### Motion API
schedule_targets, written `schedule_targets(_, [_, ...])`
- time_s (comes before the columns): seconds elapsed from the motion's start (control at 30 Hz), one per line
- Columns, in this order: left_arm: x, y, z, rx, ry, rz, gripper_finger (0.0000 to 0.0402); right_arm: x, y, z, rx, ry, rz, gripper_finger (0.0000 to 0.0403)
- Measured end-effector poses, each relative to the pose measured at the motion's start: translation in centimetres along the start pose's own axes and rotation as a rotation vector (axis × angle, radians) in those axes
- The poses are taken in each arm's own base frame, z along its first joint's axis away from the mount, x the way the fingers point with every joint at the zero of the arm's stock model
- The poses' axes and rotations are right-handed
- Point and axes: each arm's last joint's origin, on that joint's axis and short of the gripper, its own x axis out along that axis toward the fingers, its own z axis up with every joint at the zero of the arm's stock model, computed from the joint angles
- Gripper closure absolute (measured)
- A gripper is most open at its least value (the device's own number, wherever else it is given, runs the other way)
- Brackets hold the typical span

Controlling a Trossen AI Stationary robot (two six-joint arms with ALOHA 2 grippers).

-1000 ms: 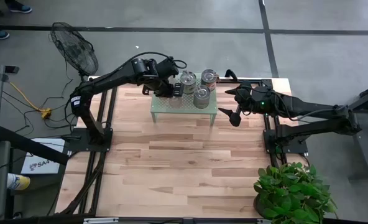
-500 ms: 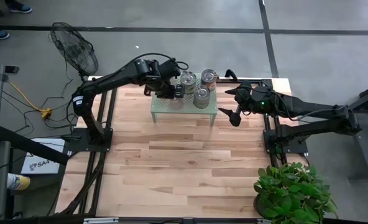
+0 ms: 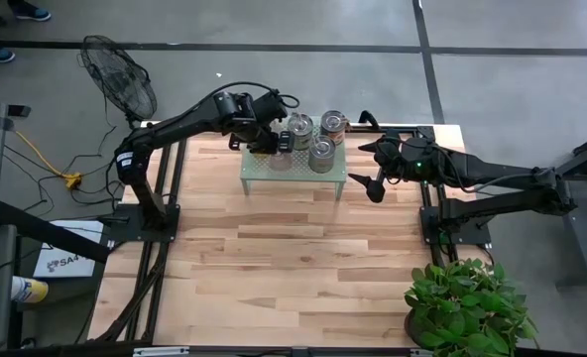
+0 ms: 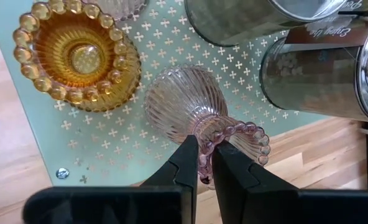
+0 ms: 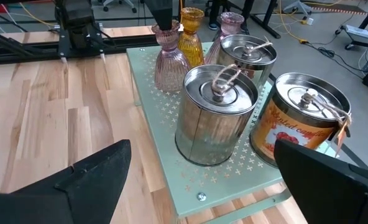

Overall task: Pick & Place candle stick holders
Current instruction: Put the pink glass candle holder on the shelf

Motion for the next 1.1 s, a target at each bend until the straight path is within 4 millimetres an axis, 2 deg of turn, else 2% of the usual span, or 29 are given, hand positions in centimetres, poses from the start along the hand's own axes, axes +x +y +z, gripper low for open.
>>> schedule_targets(0.33, [0.03, -0.03, -0.04, 0.004, 0.013, -0.008, 0.0373, -0.01, 0.0, -0.1, -0.002, 0.011, 0.0, 0.0013])
schedule_targets(0.73, [0.04, -0.15, 0.12, 0.027, -0.016, -0.012, 0.0307, -0.01, -0.01, -0.17, -0.004, 0.018, 0.0, 0.0013])
schedule_targets(1.1, [0.01, -0.55, 0.47, 0.052, -0.073, -0.038, 0.0298, -0.01, -0.01, -0.17, 0.004, 0.018, -0.001, 0.0013])
